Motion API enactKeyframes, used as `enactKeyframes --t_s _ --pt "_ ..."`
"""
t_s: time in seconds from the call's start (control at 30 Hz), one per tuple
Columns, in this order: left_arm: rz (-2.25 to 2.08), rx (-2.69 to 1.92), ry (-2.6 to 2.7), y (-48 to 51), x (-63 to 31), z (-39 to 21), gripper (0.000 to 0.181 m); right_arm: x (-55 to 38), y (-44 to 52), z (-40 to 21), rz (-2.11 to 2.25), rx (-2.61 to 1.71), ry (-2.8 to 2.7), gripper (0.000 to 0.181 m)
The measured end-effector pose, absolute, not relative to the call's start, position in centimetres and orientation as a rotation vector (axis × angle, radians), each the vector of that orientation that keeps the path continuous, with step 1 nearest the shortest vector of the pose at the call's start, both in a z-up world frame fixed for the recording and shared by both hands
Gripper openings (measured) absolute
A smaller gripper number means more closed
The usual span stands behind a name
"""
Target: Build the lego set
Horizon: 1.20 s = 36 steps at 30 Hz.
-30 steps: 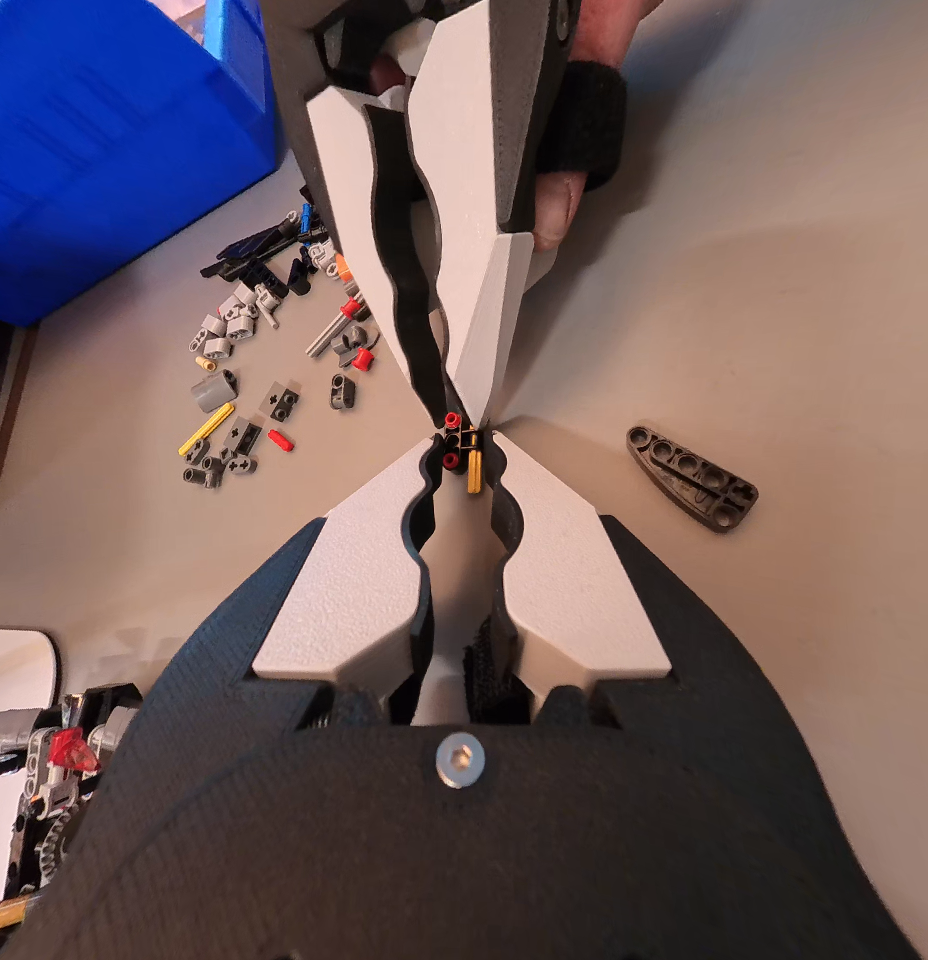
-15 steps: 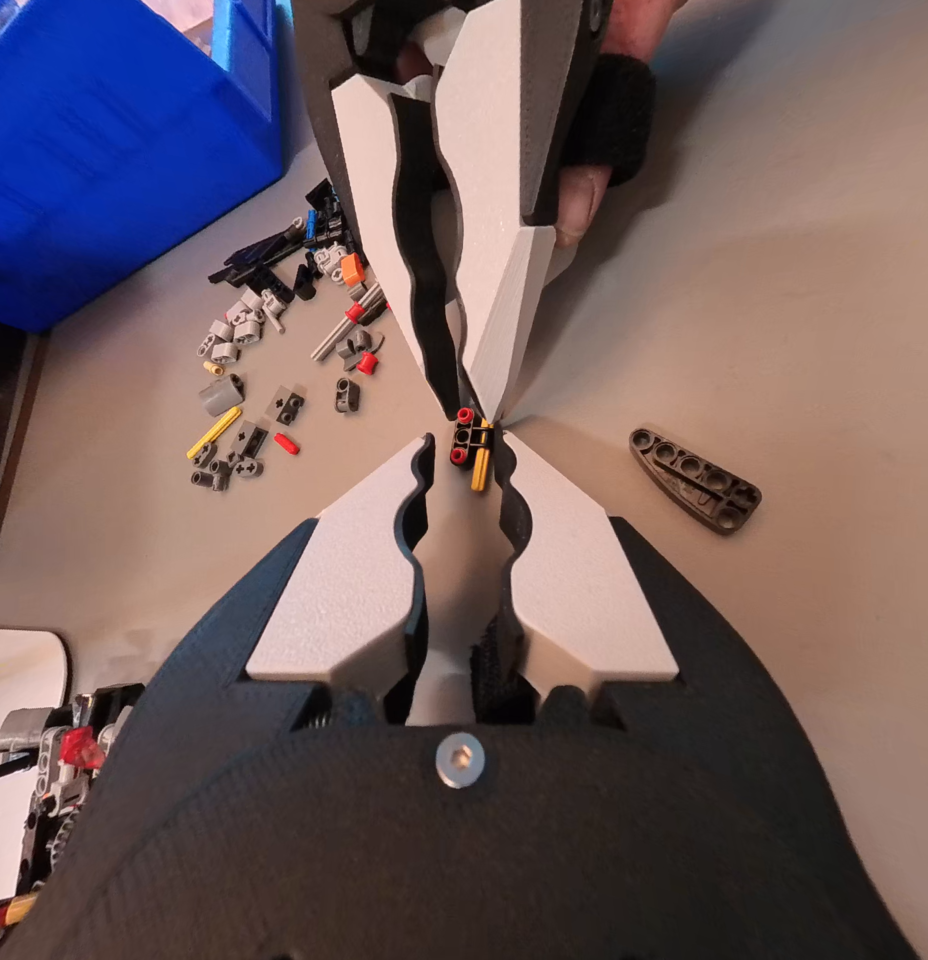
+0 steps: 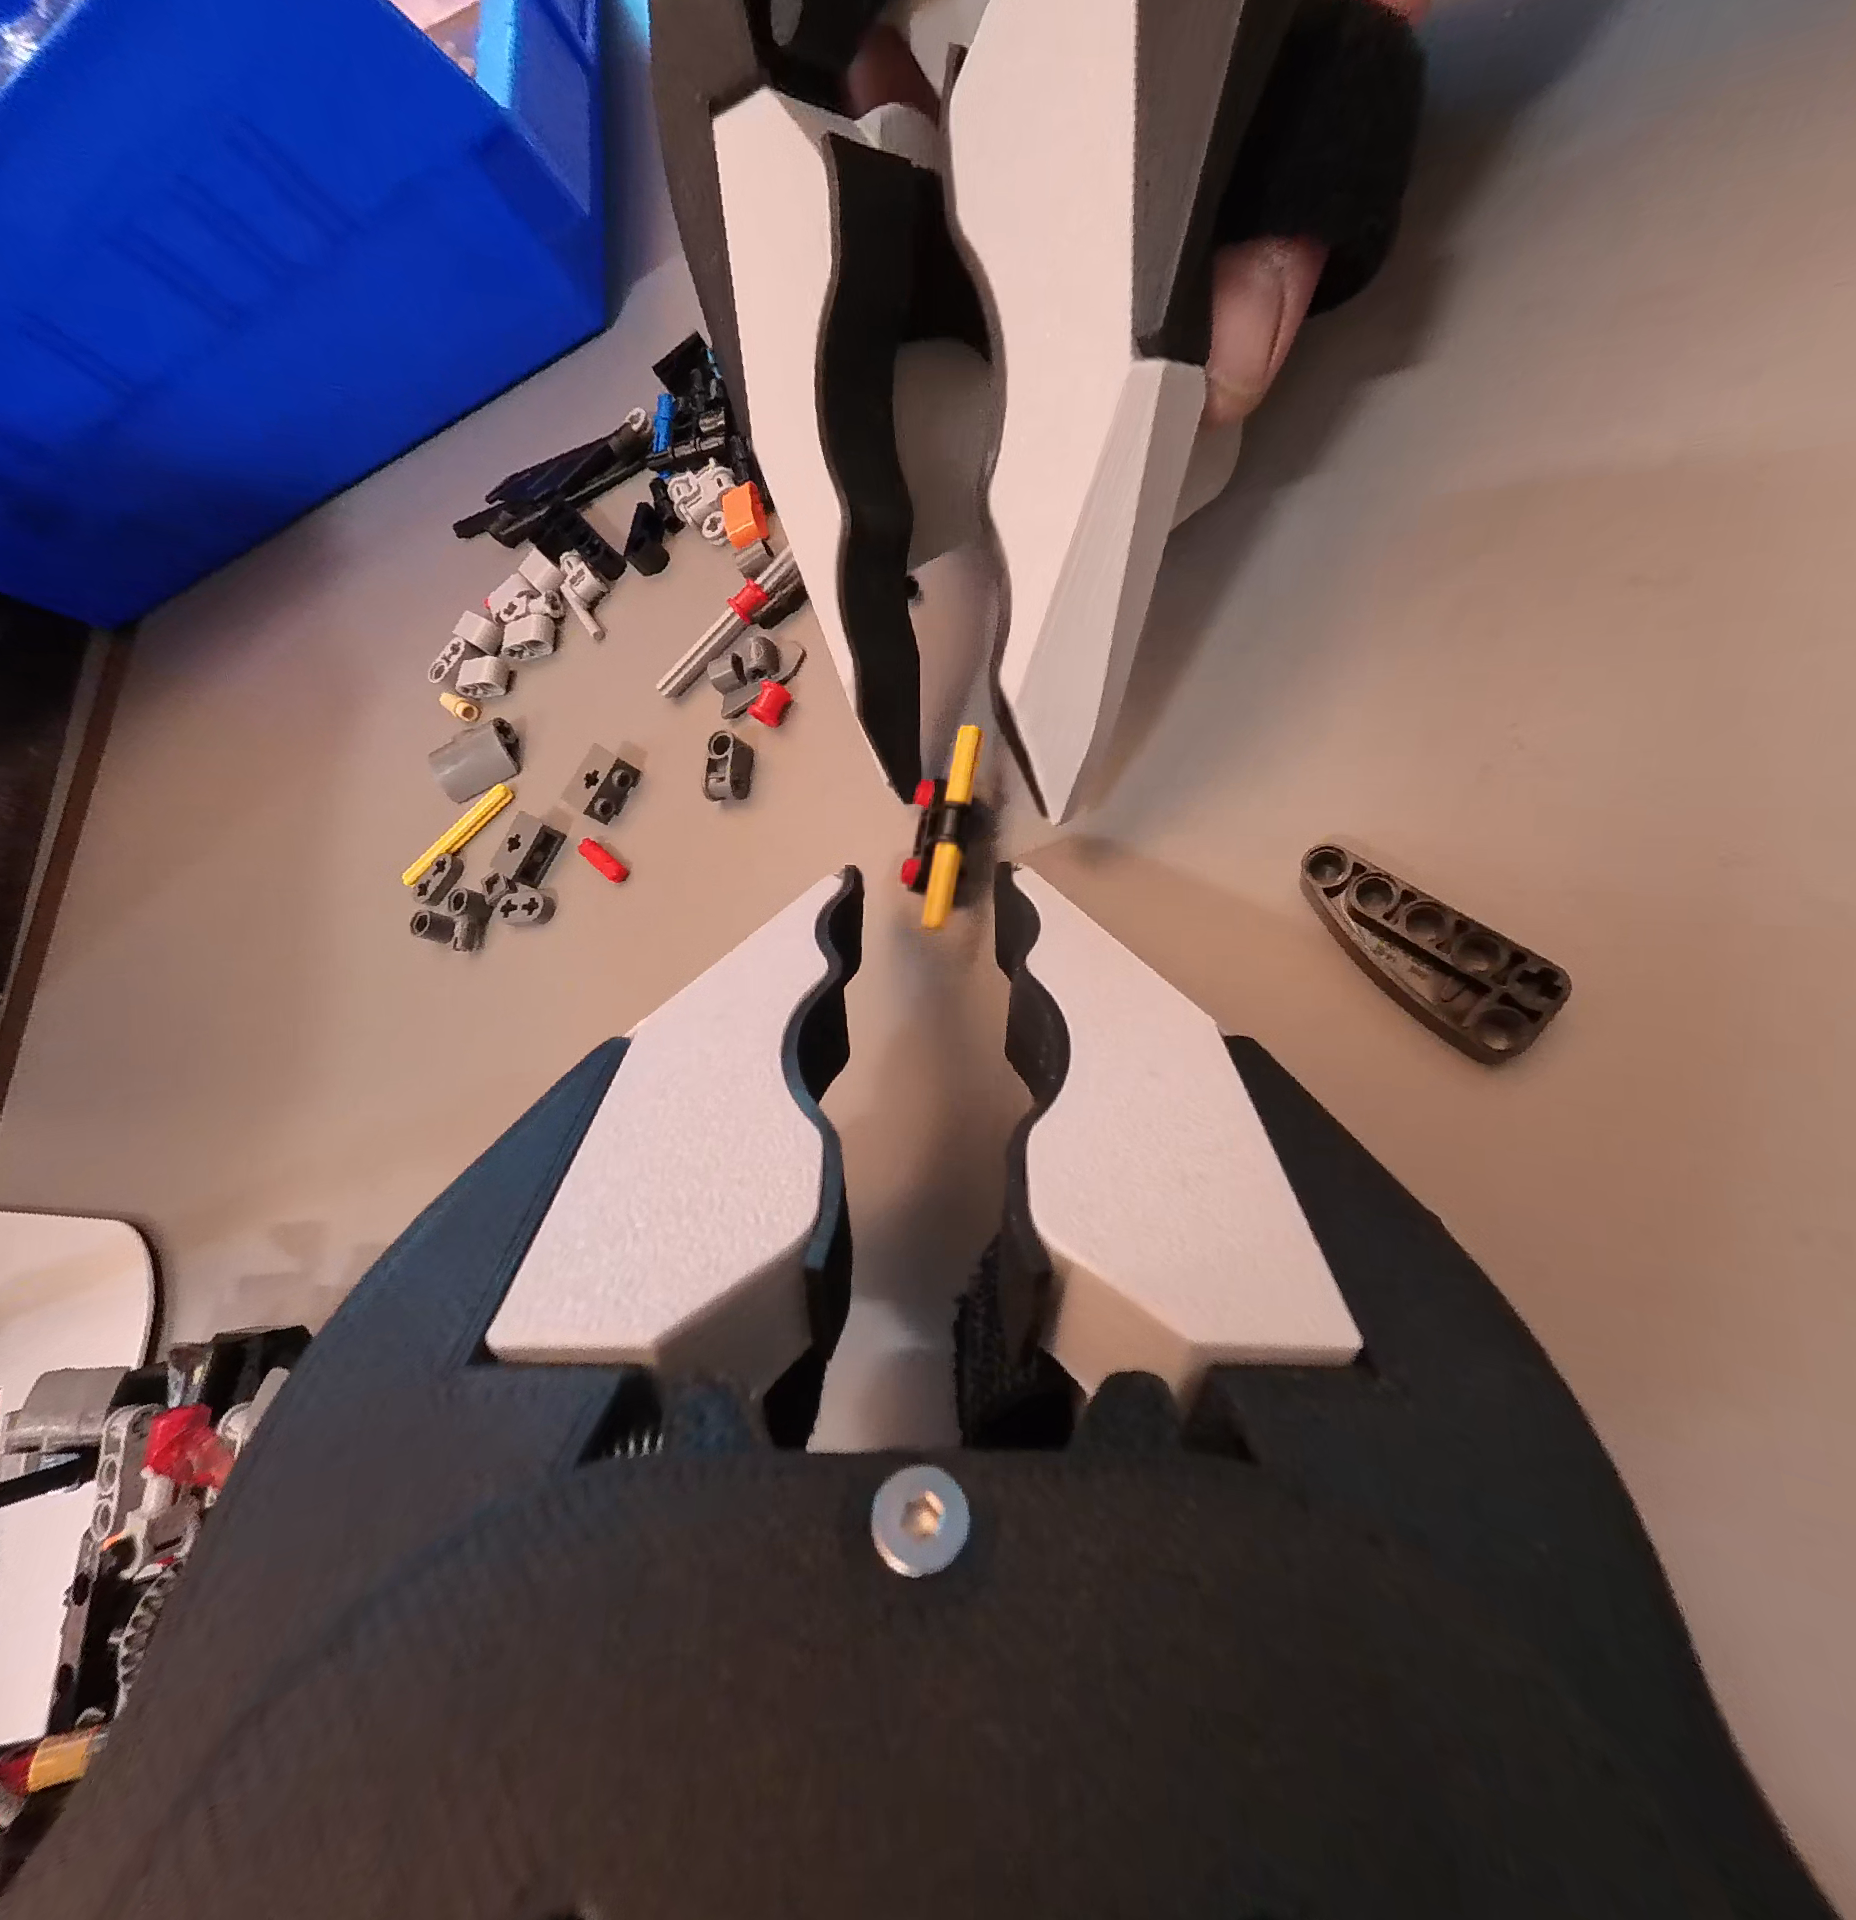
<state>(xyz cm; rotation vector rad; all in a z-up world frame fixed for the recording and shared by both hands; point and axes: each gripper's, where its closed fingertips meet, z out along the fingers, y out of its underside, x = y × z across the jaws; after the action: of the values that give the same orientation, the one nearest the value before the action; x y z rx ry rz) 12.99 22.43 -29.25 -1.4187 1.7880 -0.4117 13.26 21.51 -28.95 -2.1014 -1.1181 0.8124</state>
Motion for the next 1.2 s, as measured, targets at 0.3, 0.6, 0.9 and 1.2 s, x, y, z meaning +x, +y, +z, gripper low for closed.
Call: enactKeyframes --t_s 0.3,0.6,0.9,1.2 --pt "-0.412 -1.422 1.787 22.5 13.0 -29.3 0.023 13.3 21.6 -28.9 0.805 -2.099 -1.108 0.030" --pt "-0.412 -1.415 1.758 22.8 13.0 -28.8 0.019 13.5 21.8 -28.9 0.776 -2.095 -1.100 0.031" --pt "-0.370 -1.414 1.657 23.9 13.2 -27.6 0.020 13.5 21.9 -28.9 0.783 -2.101 -1.086 0.040" --pt "-0.347 -1.447 1.552 25.2 12.9 -26.7 0.017 13.7 22.4 -29.1 0.725 -2.111 -1.077 0.036"
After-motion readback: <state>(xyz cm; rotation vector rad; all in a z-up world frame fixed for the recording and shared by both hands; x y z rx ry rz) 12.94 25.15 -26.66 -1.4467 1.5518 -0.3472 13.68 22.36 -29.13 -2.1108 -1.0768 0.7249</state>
